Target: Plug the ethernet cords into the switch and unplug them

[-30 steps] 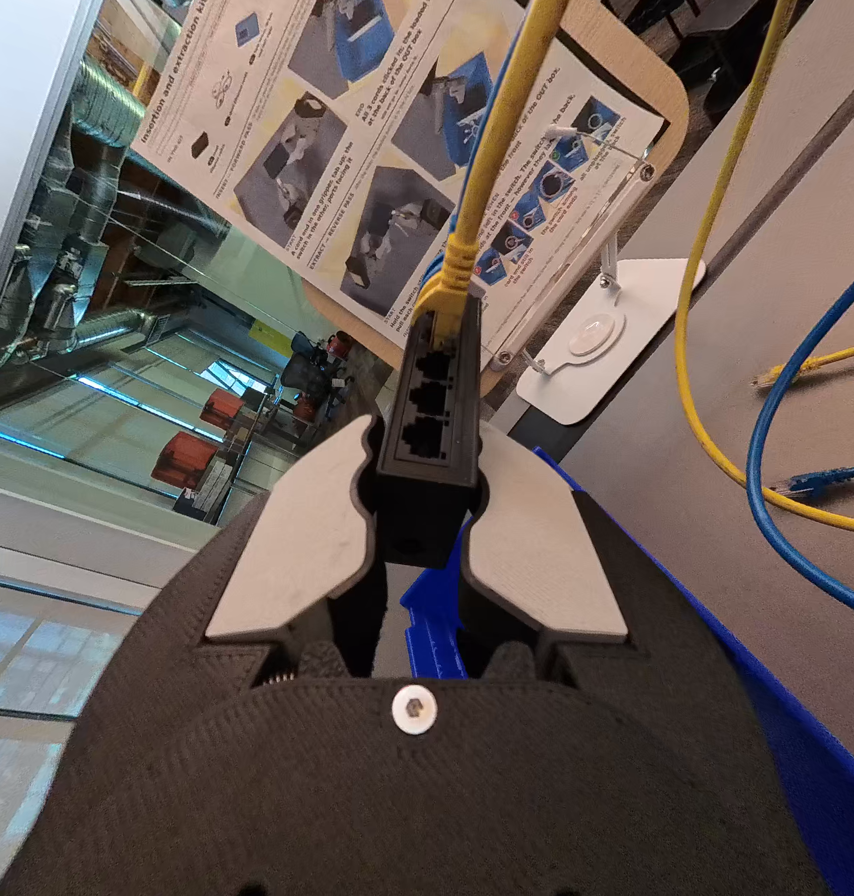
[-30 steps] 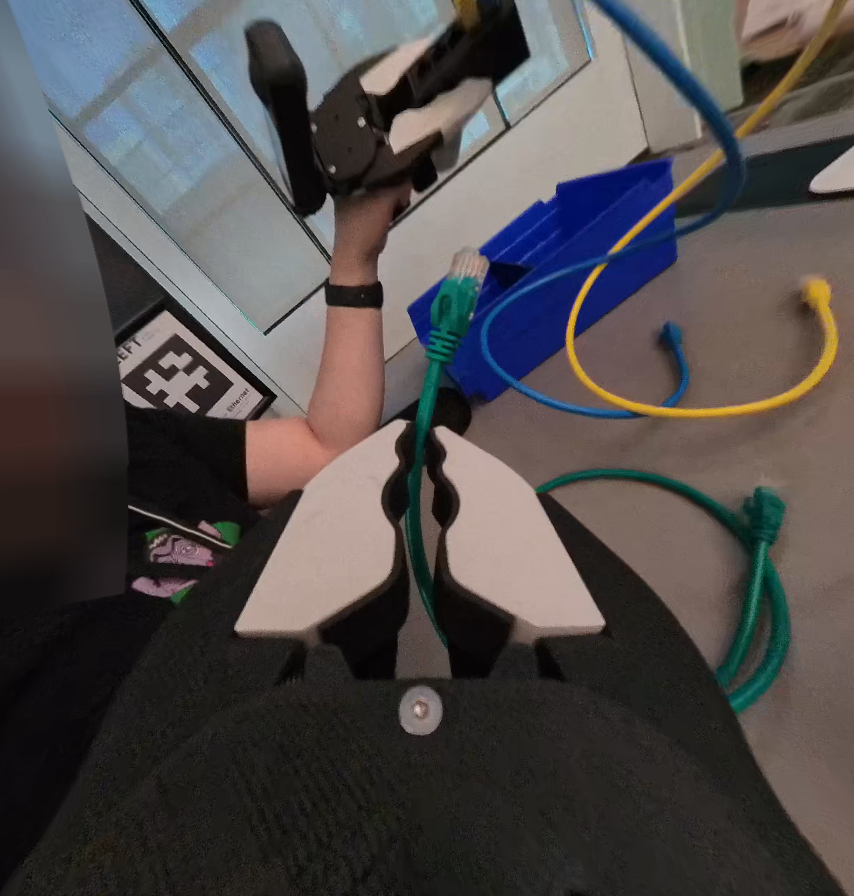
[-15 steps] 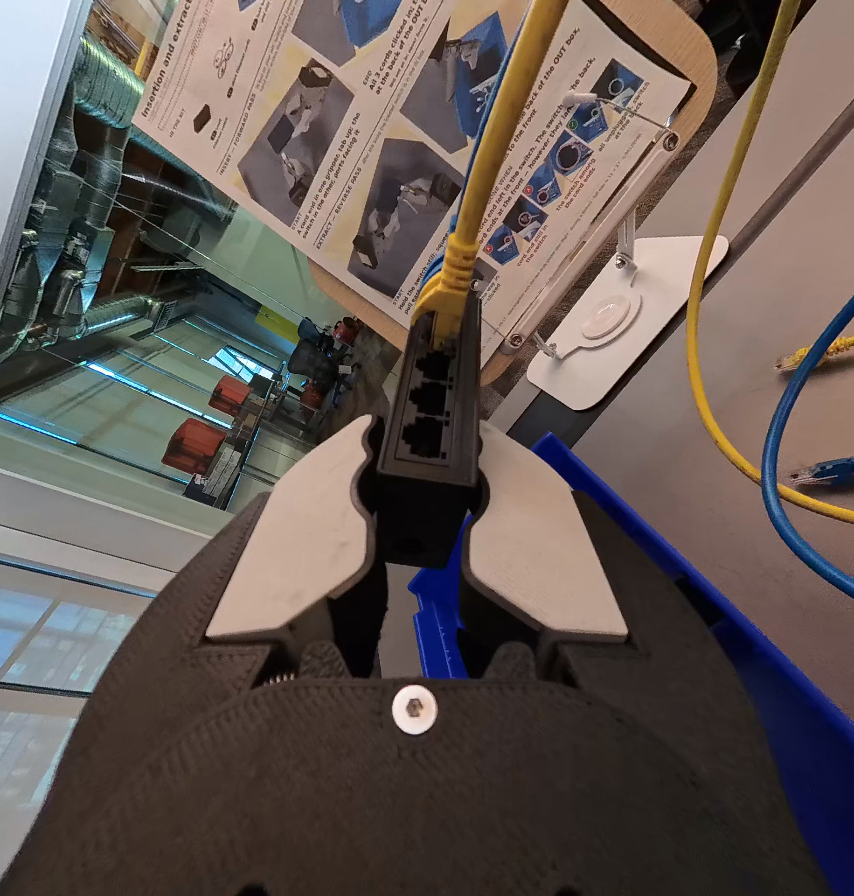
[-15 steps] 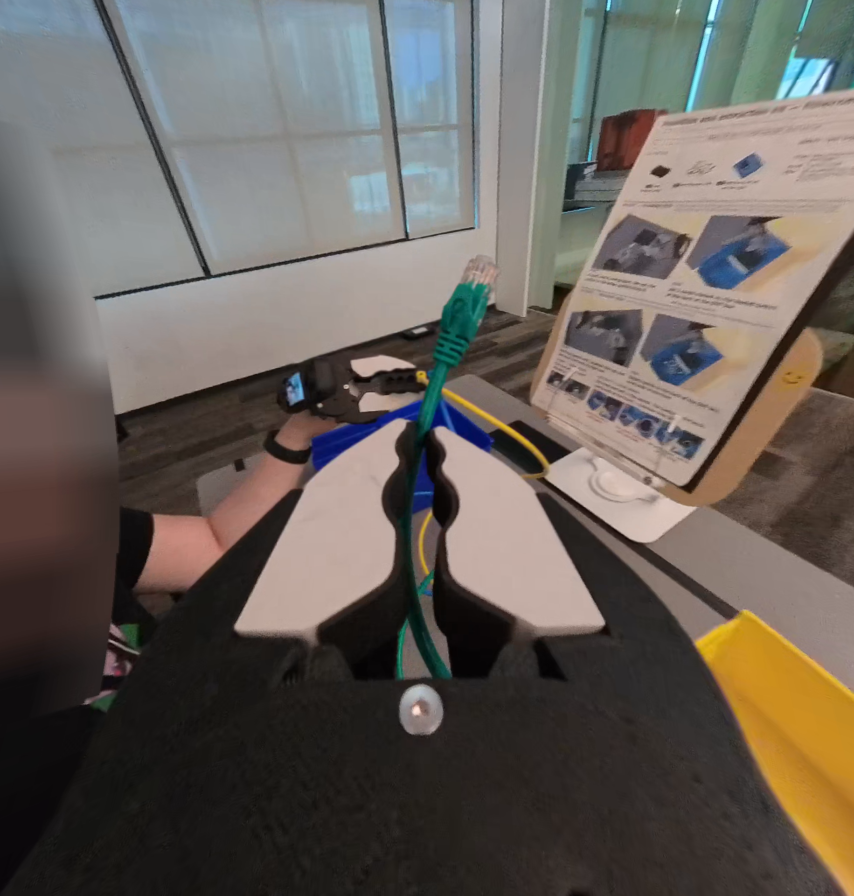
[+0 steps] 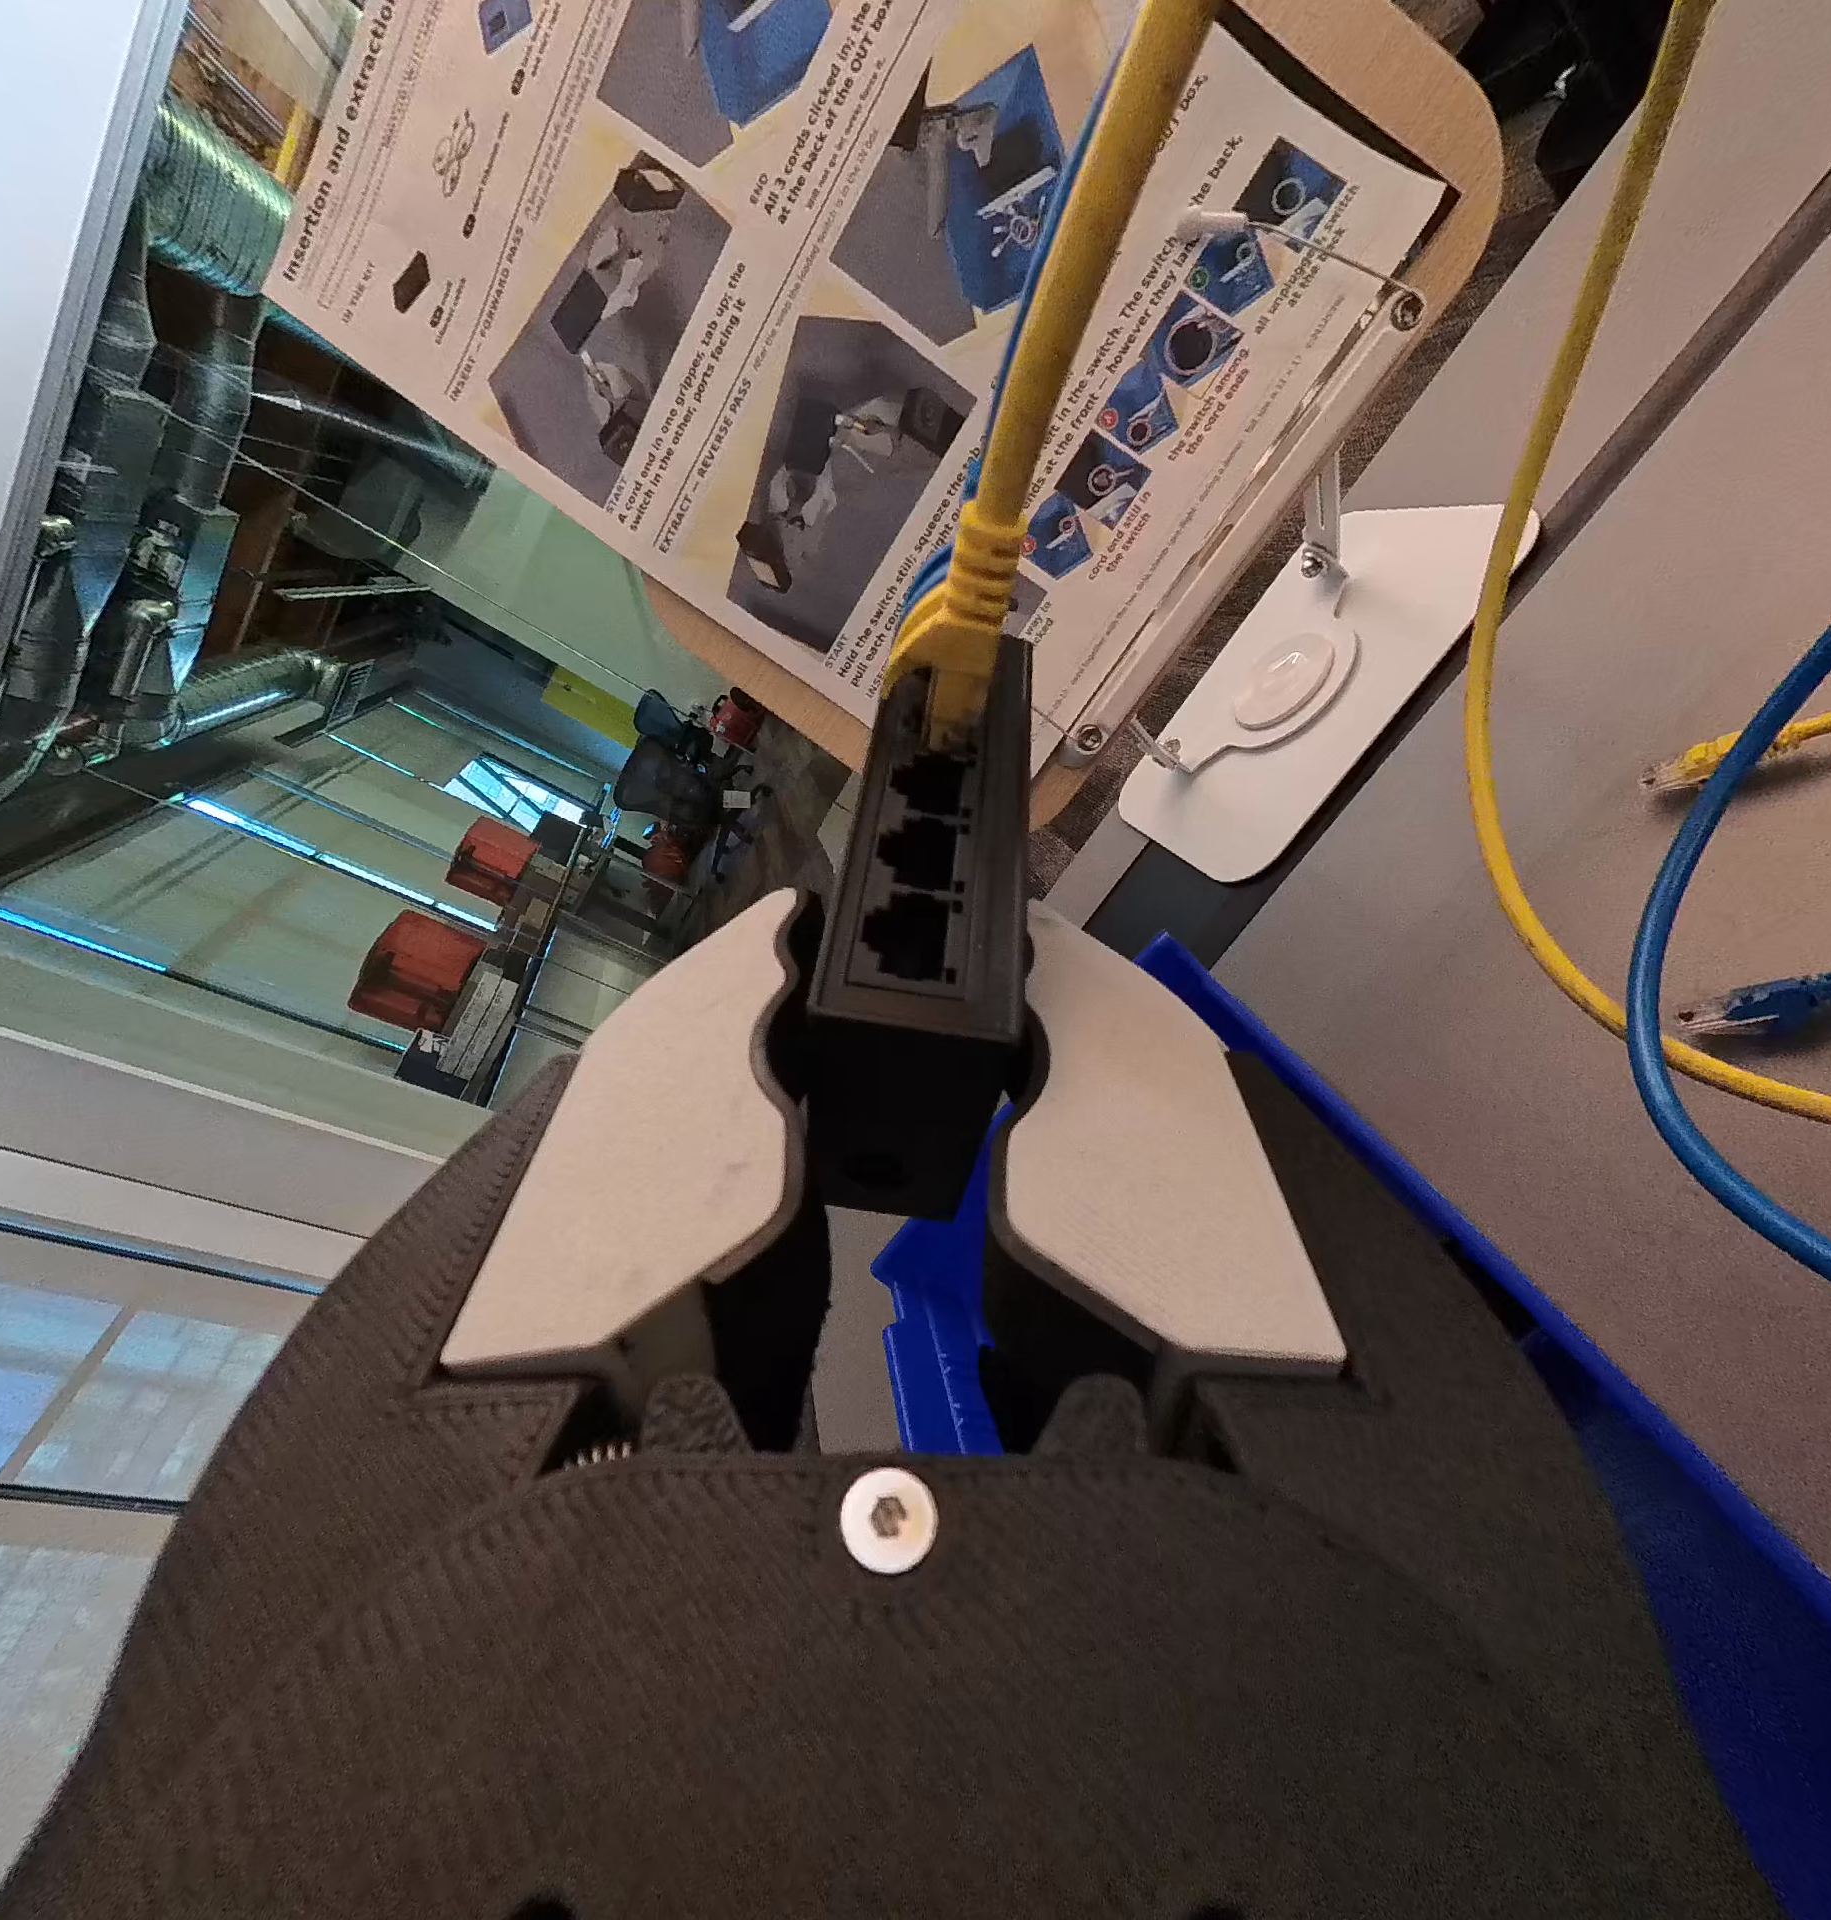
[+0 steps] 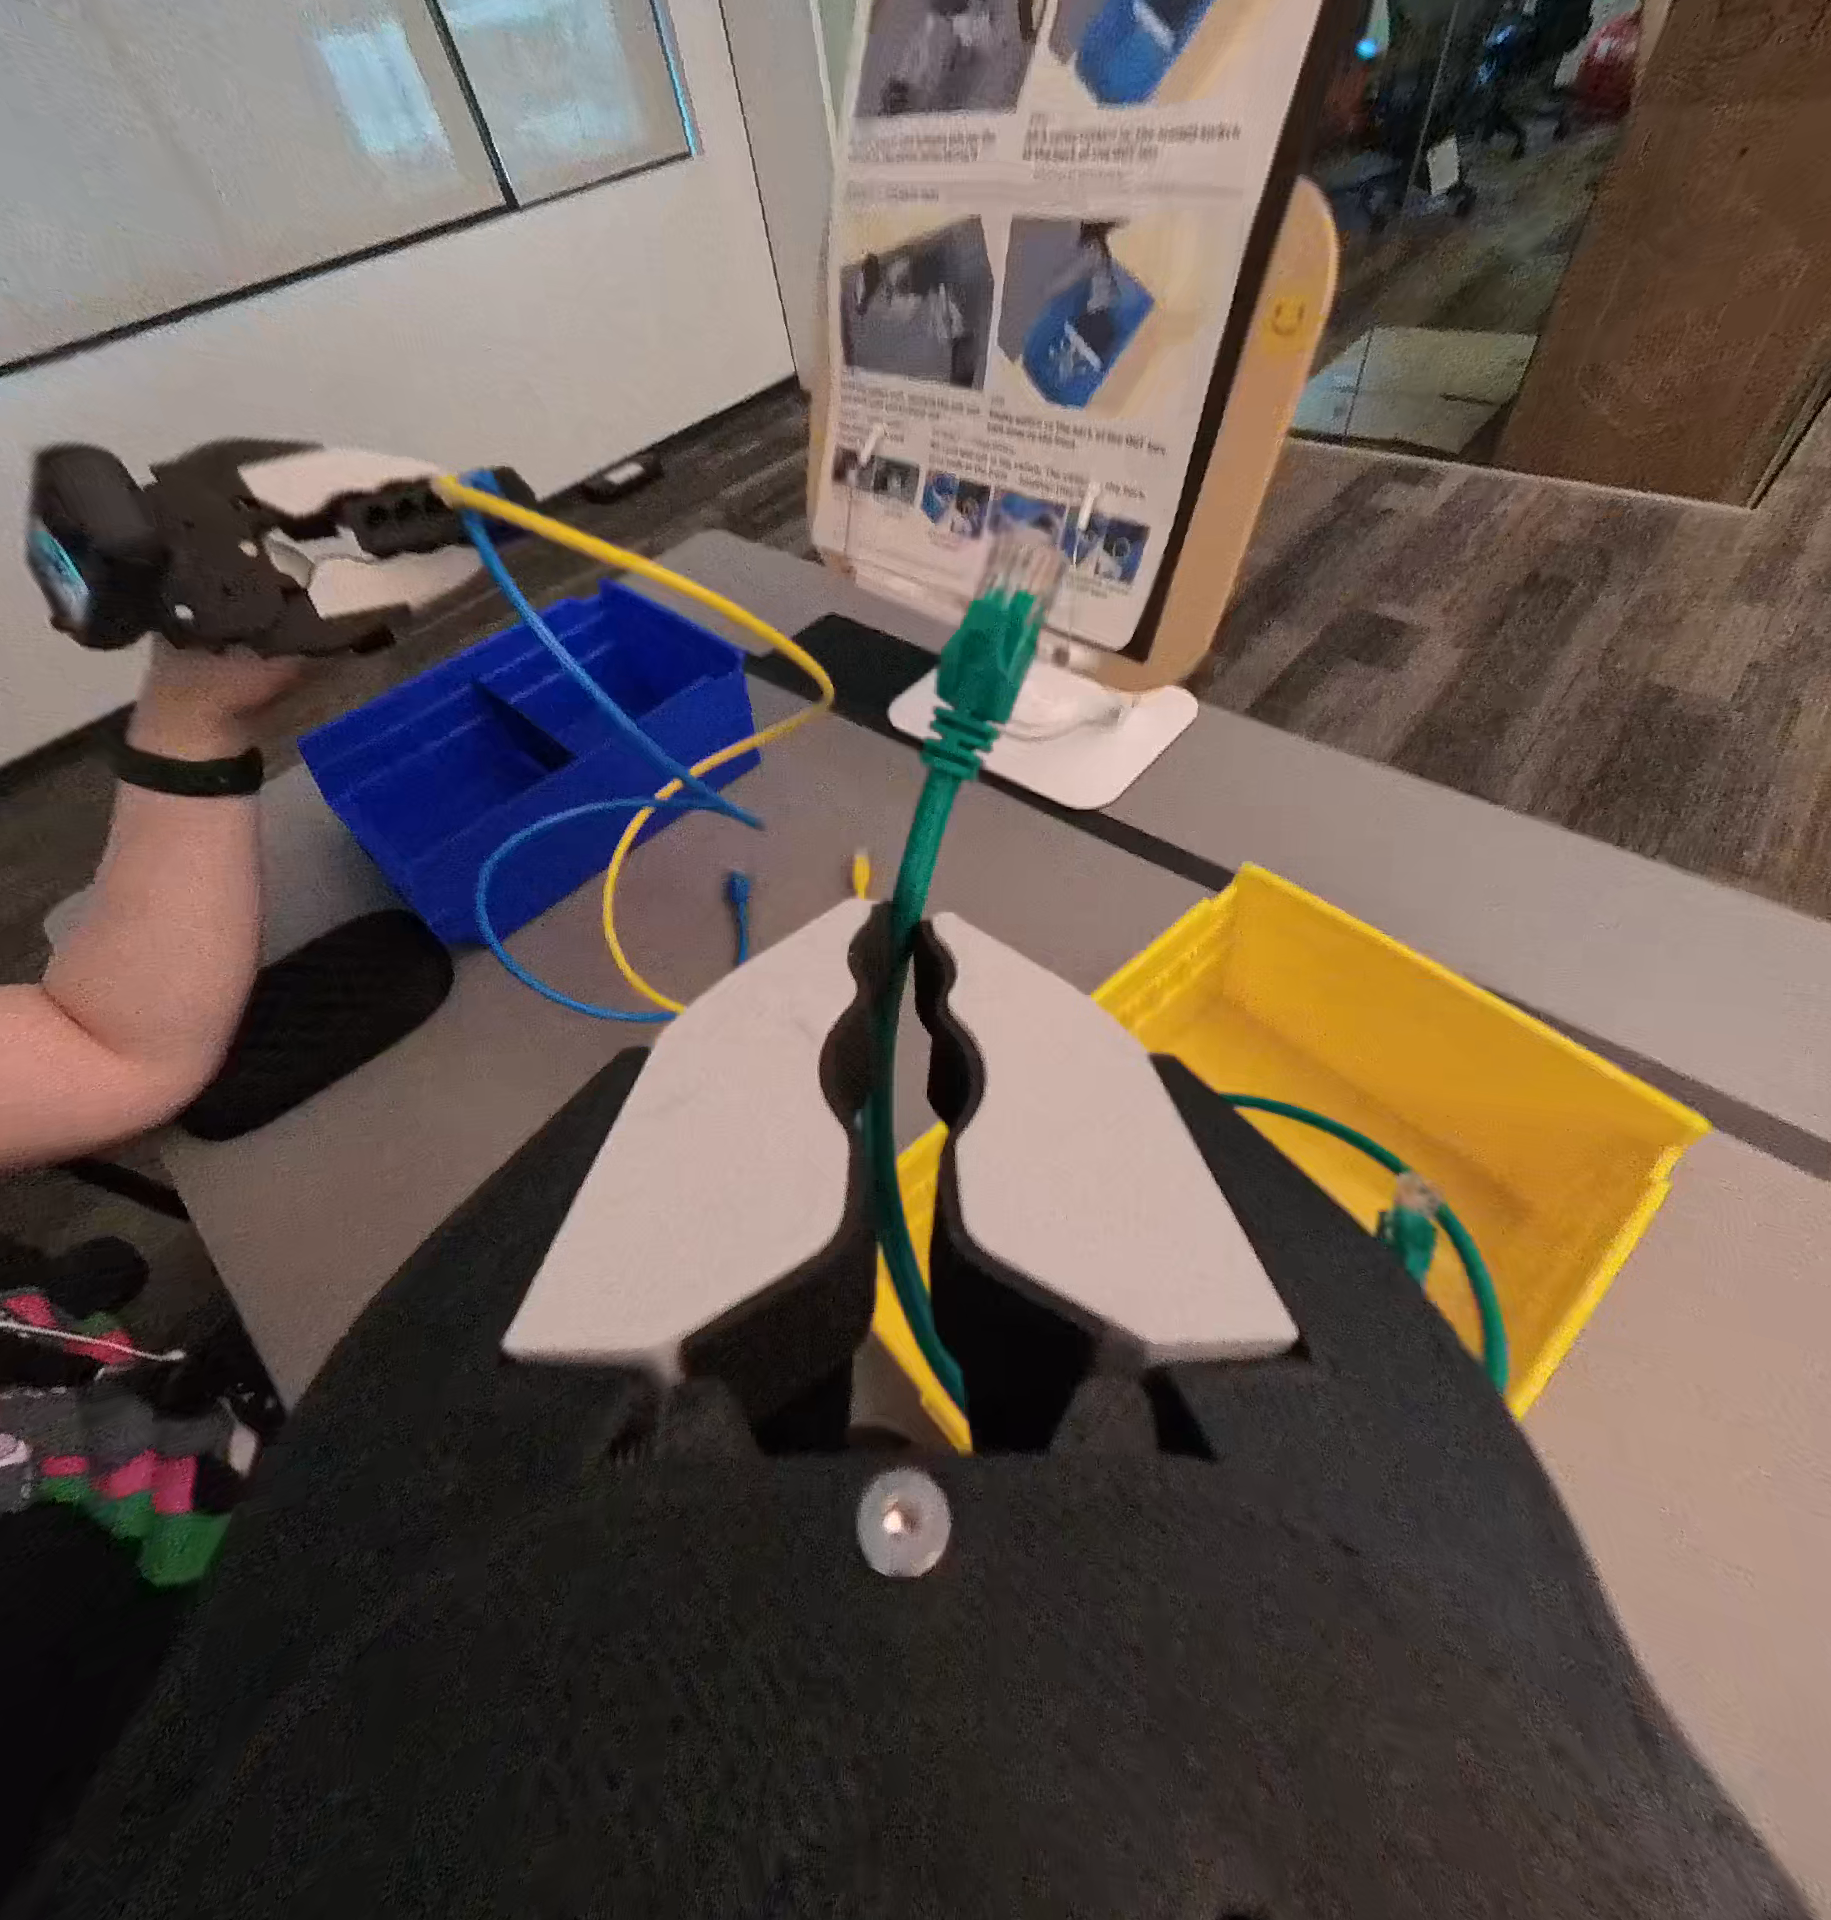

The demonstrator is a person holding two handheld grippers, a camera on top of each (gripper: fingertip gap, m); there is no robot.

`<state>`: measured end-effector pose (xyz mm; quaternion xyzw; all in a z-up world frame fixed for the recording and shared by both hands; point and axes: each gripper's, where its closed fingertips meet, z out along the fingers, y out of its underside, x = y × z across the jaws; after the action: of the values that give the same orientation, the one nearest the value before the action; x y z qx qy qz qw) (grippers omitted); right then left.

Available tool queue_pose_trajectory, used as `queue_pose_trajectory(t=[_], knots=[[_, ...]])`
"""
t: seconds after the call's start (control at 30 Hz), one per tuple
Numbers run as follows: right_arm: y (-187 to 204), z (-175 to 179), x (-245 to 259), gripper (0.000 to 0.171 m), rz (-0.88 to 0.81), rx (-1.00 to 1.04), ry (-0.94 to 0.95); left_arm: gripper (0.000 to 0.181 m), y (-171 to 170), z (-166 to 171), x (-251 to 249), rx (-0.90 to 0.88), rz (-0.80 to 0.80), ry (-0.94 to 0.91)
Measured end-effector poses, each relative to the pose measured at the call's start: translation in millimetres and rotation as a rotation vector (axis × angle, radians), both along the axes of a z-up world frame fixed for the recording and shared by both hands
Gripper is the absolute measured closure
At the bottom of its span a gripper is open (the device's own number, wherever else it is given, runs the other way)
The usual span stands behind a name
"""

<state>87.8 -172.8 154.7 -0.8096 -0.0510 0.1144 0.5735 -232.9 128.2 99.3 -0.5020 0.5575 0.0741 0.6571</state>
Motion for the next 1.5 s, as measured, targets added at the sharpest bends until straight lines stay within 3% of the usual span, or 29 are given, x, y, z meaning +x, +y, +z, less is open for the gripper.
queue_pose_trajectory(t=[0.17, 0.27, 0.4, 0.53, 0.67, 0.77, 0.83, 0.93, 1.1, 1.33, 1.5], knots=[[-4.0, -73.7, -2.4, 0.165, -0.011, -0.125, -0.041, 0.15, -0.4, -1.7, 2.5, 0.004, 0.001, 0.012], [1.0, -124.9, 2.8, 0.166, -0.03, -0.221, -0.182, 0.15, -2.1, -2.1, 5.3, 0.011, -0.002, 0.018], [8.2, -194.3, -6.8, 0.165, 0.077, -0.379, -0.381, 0.15, -4.9, -4.9, 9.6, 0.014, -0.008, 0.037], [-1.2, -244.3, -24.7, 0.163, 0.194, -0.566, -0.335, 0.148, -6.8, -7.7, 12.4, 0.016, -0.012, 0.055], [-10.0, -240.4, -33.8, 0.148, 0.227, -0.52, -0.279, 0.148, -7.3, -7.4, 13.6, 0.017, -0.016, 0.056], [-23.4, -249.7, -32.3, 0.127, 0.223, -0.556, -0.308, 0.148, -7.0, -7.9, 14.3, 0.016, -0.015, 0.059], [-28.9, -262.8, -27.3, 0.13, 0.209, -0.601, -0.39, 0.148, -6.6, -8.4, 14.7, 0.018, -0.013, 0.062], [-28.9, -271.3, -22.7, 0.148, 0.175, -0.623, -0.475, 0.148, -6.9, -8.5, 15.1, 0.021, -0.012, 0.066], [-30.8, -271.3, -25.1, 0.149, 0.208, -0.668, -0.443, 0.147, -9.3, -7.5, 15.2, 0.028, -0.014, 0.068], [-33.5, -261.2, -37.7, 0.159, 0.287, -0.695, -0.25, 0.15, -8.5, -7.9, 15.0, 0.028, -0.011, 0.072], [-19.9, -250.7, -17.1, 0.163, 0.235, -0.619, -0.385, 0.15, -8.3, -9.3, 15.9, 0.03, -0.008, 0.08]])
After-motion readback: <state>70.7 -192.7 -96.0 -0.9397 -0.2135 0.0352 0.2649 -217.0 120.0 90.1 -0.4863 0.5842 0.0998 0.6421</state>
